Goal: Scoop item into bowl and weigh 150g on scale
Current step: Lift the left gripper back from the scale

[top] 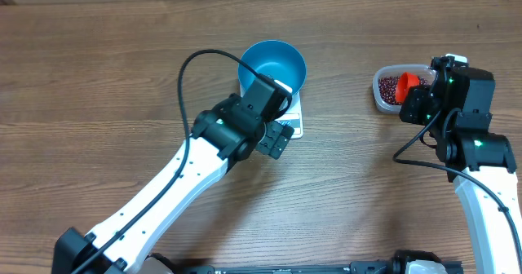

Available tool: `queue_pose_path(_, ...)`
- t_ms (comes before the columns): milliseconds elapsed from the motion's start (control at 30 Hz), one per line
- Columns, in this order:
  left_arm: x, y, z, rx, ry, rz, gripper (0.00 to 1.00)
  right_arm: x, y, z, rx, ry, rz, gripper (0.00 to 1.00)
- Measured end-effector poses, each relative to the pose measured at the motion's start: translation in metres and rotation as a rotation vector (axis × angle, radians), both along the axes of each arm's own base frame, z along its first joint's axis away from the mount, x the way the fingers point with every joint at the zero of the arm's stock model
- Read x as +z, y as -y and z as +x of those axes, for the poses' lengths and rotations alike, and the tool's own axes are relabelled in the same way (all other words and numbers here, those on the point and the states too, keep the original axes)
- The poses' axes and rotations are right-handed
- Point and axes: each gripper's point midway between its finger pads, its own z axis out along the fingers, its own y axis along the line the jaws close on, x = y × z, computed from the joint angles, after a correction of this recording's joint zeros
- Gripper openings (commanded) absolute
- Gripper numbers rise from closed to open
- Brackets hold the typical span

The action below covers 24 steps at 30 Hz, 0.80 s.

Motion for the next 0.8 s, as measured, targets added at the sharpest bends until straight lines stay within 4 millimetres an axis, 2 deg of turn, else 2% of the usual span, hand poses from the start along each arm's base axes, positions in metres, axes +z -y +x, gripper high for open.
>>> queue_pose_path(133,0.018,-0.006,-0.004,0.01,0.028,-0.028,1.0,0.0,0.0,0.0,0.0,0.001,0.0,0.04)
queue_pose_path(333,0.057,-0.016,-0.005,0.028,0.127,-0.101,0.99,-0.001,0.0,-0.001,-0.001,-0.005,0.0,0.04)
queue_pose_path(467,0.073,-0.02,-0.011,0.029,0.176,-0.138,1.0,-0.001,0.0,-0.001,0.0,-0.007,0.0,0.04)
queue_pose_path(567,0.07,-0.025,-0.016,0.032,0.201,-0.154,1.0,-0.001,0.0,-0.001,0.0,-0.008,0.001,0.04)
queue_pose_path(667,0.06,-0.031,-0.024,0.043,0.207,-0.167,1.0,-0.001,0.0,-0.001,0.0,-0.008,0.001,0.04)
queue_pose_path(800,0.059,-0.036,-0.03,0.054,0.232,-0.194,1.0,-0.001,0.0,-0.001,-0.001,-0.007,0.001,0.04)
